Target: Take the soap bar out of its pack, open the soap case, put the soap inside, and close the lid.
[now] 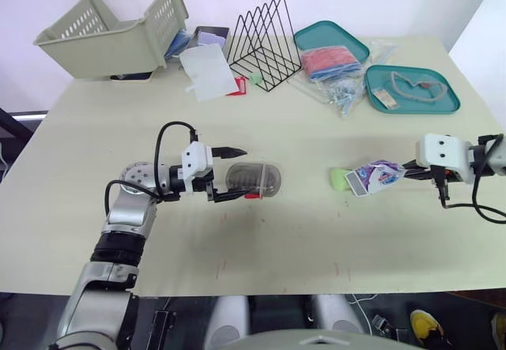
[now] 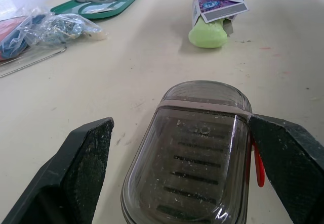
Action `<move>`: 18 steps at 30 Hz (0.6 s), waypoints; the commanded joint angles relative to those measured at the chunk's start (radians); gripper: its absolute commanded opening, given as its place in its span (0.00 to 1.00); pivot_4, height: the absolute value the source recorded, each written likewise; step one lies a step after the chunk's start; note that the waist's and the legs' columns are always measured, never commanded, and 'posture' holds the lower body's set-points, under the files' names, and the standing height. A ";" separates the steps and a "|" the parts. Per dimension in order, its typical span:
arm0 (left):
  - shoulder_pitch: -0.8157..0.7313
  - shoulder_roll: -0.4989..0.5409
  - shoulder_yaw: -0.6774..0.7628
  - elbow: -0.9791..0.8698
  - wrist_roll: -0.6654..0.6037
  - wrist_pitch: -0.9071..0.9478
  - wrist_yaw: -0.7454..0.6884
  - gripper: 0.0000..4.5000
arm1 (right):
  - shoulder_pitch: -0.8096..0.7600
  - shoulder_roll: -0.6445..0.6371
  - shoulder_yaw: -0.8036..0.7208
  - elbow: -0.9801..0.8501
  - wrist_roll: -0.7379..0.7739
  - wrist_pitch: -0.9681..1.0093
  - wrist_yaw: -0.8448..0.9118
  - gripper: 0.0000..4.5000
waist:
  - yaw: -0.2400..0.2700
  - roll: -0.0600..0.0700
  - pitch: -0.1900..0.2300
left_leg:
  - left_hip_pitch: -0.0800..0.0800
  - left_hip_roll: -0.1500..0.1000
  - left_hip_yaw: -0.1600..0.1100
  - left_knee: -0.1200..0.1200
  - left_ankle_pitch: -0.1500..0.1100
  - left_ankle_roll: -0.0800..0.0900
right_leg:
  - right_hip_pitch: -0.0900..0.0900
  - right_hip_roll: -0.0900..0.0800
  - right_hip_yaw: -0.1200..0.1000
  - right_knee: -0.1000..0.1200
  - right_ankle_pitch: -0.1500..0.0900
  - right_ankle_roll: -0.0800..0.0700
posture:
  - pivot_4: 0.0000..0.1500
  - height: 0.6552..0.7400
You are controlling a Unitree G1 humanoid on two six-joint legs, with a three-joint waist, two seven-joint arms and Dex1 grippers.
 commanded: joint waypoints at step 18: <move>-0.023 0.003 0.004 -0.012 -0.025 -0.007 -0.046 1.00 | -0.089 -0.109 -0.014 -0.053 -0.054 -0.068 0.043 0.01 | 0.000 0.000 0.000 | 0.000 0.000 0.000 0.000 0.000 0.000 | 0.000 0.000 0.000 0.000 0.000 0.000 | 1.00 1.00</move>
